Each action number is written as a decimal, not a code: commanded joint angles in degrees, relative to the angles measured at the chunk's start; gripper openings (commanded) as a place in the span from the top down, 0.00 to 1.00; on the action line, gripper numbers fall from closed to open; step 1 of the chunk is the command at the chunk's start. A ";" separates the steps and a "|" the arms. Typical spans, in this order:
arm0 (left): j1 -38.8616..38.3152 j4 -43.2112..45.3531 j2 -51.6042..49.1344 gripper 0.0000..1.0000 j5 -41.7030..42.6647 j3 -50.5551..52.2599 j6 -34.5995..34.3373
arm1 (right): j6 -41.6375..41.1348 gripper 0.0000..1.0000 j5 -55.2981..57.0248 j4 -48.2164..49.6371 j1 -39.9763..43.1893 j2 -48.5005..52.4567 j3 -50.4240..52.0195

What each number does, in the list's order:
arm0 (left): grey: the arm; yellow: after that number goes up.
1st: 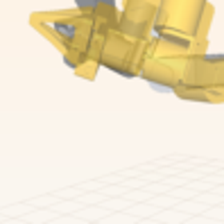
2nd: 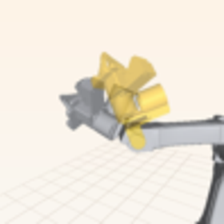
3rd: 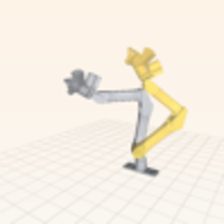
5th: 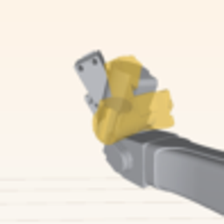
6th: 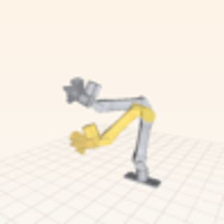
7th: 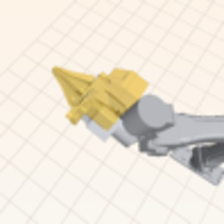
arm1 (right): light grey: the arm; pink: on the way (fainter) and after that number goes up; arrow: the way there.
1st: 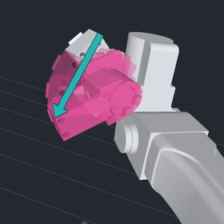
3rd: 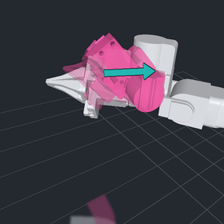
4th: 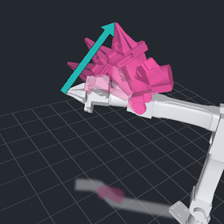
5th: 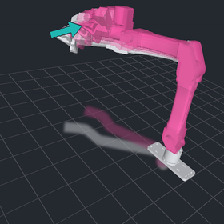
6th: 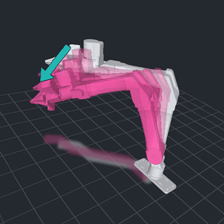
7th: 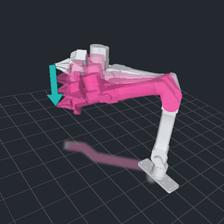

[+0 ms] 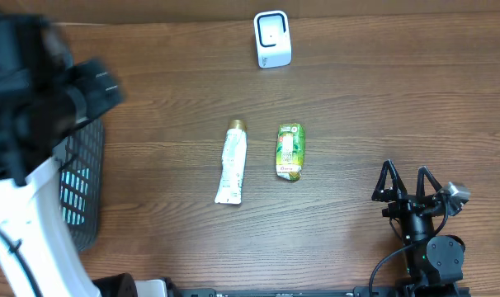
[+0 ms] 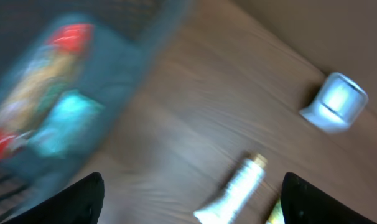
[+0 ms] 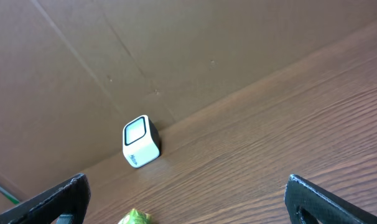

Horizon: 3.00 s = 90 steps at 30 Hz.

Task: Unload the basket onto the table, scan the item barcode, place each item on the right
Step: 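Place the white tube on the table left of the green carton, then reach the left gripper into the basket and grasp the mint-green packet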

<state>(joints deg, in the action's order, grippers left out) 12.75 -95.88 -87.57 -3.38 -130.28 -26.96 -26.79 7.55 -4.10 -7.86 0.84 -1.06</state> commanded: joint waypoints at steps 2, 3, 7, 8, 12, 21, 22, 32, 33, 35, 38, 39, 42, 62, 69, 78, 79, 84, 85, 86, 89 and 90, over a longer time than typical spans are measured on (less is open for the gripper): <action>13.05 -0.92 0.90 0.19 -0.11 -0.59 2.82 | 0.07 0.00 0.35 0.26 0.22 -0.68 0.59; 16.13 -0.70 0.79 0.20 0.72 0.04 3.26 | 0.07 0.00 0.35 0.24 0.22 -0.68 0.59; 23.52 1.05 0.57 0.20 1.81 4.33 5.75 | 0.07 0.00 0.35 0.26 0.22 -0.68 0.59; 24.96 1.66 0.57 0.21 1.95 6.25 6.38 | 0.07 0.00 0.35 0.26 0.22 -0.68 0.59; 27.78 3.89 0.57 0.25 1.92 13.77 7.76 | 0.07 0.00 0.35 0.26 0.22 -0.68 0.59; 29.05 14.99 0.57 0.28 1.86 31.54 8.90 | 0.07 0.00 0.35 0.24 0.22 -0.68 0.59; 29.73 15.89 0.57 0.28 1.97 33.03 8.61 | 0.07 0.00 0.35 0.26 0.22 -0.68 0.59; 33.40 25.55 0.48 0.23 7.91 46.91 13.31 | 0.07 0.00 0.35 0.26 0.22 -0.68 0.59; 33.40 26.86 0.46 0.22 7.91 48.61 13.29 | 0.07 0.00 0.35 0.26 0.22 -0.68 0.59; 33.59 30.12 0.28 0.18 7.91 52.17 13.31 | 0.07 0.00 0.35 0.26 0.22 -0.68 0.59; 33.73 34.42 -0.07 0.00 7.89 56.26 13.29 | 0.07 0.00 0.35 0.24 0.22 -0.68 0.59; 33.73 35.80 -0.17 0.00 7.85 57.55 13.33 | 0.07 0.00 0.35 0.24 0.22 -0.68 0.59; 33.73 40.19 -0.46 0.00 7.78 60.96 14.99 | 0.07 0.00 0.35 0.24 0.22 -0.68 0.59; 33.73 49.72 -14.49 0.08 7.21 64.41 31.28 | 0.07 0.00 0.35 0.24 0.22 -0.68 0.59; 33.73 51.39 -16.22 0.16 7.26 64.41 31.26 | 0.07 0.00 0.35 0.24 0.22 -0.68 0.59; 33.73 51.45 -16.24 0.96 7.28 64.26 31.19 | 0.07 0.00 0.35 0.24 0.22 -0.68 0.59; 33.73 51.01 -16.24 0.96 7.67 63.89 30.42 | 0.07 0.00 0.35 0.26 0.22 -0.68 0.59; 32.98 43.91 -15.74 0.96 7.78 57.40 28.02 | 0.07 0.00 0.35 0.26 0.22 -0.68 0.59; 32.94 42.10 -15.58 0.96 7.74 55.34 27.89 | 0.07 0.00 0.35 0.26 0.22 -0.68 0.59; 32.85 39.39 -15.47 0.96 7.72 52.04 26.75 | 0.07 0.00 0.35 0.26 0.22 -0.68 0.59; 32.85 32.15 -15.39 0.96 7.93 42.32 24.59 | 0.07 0.00 0.35 0.26 0.22 -0.68 0.59; 32.85 30.01 -15.39 0.96 7.91 39.23 24.30 | 0.07 0.00 0.35 0.24 0.22 -0.68 0.59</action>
<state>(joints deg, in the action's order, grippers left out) 46.11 -63.42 -103.68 3.88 -81.60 0.30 -26.76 7.55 -4.10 -7.86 0.84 -1.06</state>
